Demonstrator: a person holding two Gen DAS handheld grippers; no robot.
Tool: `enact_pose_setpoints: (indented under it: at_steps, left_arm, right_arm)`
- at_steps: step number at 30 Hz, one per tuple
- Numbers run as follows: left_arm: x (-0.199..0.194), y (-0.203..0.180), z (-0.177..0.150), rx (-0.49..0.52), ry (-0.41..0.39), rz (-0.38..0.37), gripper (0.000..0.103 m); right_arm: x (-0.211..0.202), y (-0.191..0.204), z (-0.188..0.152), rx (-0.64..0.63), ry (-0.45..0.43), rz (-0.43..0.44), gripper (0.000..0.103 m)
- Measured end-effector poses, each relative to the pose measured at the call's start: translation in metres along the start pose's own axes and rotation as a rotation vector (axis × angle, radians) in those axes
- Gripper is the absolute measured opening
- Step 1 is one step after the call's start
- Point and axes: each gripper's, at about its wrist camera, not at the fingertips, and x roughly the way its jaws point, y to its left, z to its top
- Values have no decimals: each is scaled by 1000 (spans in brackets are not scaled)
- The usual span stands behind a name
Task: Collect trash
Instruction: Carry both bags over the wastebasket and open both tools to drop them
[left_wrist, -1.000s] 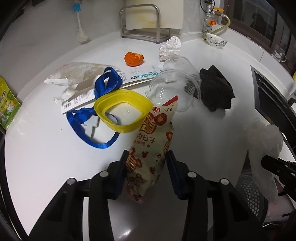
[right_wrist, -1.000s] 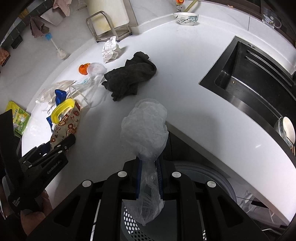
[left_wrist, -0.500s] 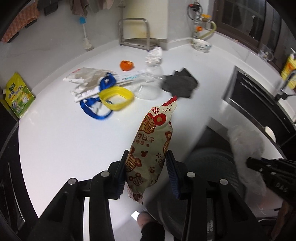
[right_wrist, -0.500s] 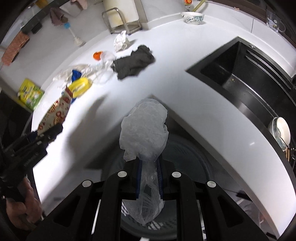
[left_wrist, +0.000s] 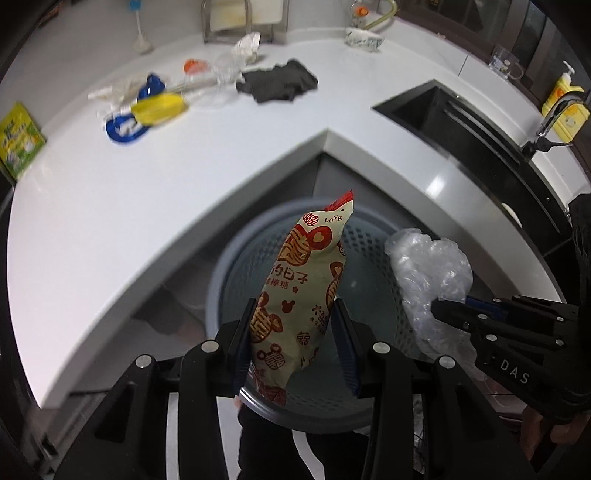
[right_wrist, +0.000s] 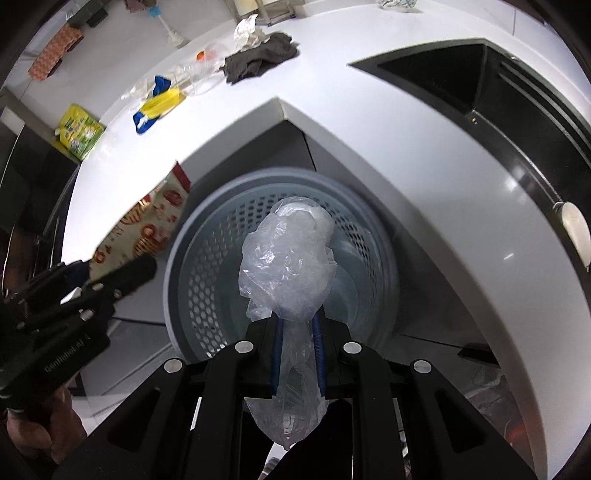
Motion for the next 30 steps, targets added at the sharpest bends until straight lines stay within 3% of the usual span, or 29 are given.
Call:
enact_pose_setpoints:
  at_steps: [11,12,15,16,23,30]
  left_arm:
    - [14,-4,-18,-78,21,44,42]
    - [13,-3,-19,-85,19,49,44]
    - [11,-3,-21,-102,8,58,57]
    - [10,-3,-21,-106,2,61,59]
    - [4,-5,-23,-122,-13,75,72]
    - [-3,-11,-19,-126,-28,78,72]
  right_arm:
    - [21,-2,-1,-51,23,49,16]
    - [21,-2,-1,-57,25,51,21]
    - [17,-3,-1,-70,10,41,53]
    - [13,-3,-1,-75,-5,41,54]
    - [7,-13,-1,-64,-15,28,54]
    - [-2,-16,0,-61,-26,33,55]
